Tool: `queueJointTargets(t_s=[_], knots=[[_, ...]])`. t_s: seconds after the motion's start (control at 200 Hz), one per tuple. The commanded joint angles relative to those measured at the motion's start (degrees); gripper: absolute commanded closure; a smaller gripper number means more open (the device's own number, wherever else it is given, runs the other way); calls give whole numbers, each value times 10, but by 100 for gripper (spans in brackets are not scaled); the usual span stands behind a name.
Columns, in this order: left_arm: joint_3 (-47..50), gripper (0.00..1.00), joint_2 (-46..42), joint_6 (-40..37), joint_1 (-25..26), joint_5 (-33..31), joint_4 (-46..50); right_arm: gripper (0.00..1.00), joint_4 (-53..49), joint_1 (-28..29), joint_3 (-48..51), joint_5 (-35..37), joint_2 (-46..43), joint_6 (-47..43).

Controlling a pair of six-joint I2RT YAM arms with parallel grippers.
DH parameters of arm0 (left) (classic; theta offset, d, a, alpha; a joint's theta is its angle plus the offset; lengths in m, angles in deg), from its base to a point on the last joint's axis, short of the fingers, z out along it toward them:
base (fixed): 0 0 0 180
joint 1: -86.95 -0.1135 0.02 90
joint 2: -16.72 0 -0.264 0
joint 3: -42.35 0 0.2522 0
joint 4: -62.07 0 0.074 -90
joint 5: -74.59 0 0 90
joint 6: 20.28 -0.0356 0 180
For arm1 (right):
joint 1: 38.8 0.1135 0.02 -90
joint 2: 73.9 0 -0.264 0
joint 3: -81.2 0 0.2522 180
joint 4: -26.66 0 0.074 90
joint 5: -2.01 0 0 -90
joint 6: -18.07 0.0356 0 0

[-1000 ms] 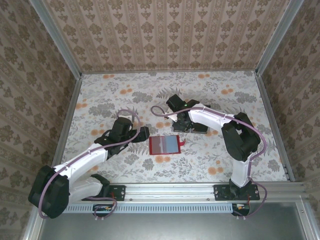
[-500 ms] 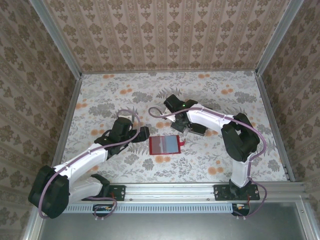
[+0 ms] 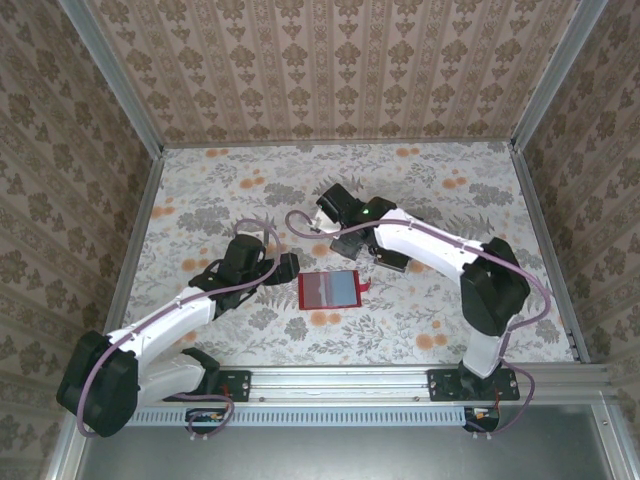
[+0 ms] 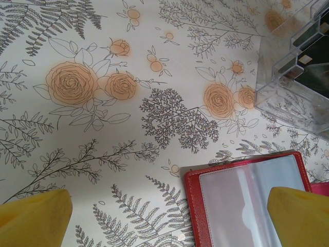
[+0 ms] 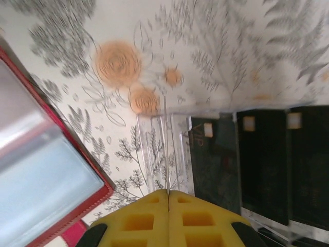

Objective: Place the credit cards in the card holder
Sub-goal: Pick up the credit card from the storage box, then insert the credit card into the card slot.

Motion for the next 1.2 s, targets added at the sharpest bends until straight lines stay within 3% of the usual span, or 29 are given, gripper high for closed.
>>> queueJointTargets(t_s=[0.0, 0.14, 0.265, 0.475, 0.595, 0.785, 1.195], knots=[[3, 0, 2, 2, -6, 2, -5, 100, -7, 19, -13, 6, -43, 37], [1, 0, -2, -1, -10, 2, 7, 100, 2, 32, 5, -6, -71, 119], [3, 0, -9, -10, -11, 1, 24, 100, 41, 38, 55, -59, -121, 221], [-2, 0, -6, -28, -9, 8, 65, 100, 205, 38, 211, -160, -230, 429], [-2, 0, 7, -35, -5, 8, 79, 100, 305, 39, 312, -175, -270, 529], [-7, 0, 22, -44, 23, -16, 93, 100, 408, 38, 408, -193, -275, 596], [-43, 0, 90, -50, 131, -117, 106, 100, 523, 1, 494, -236, -264, 657]])
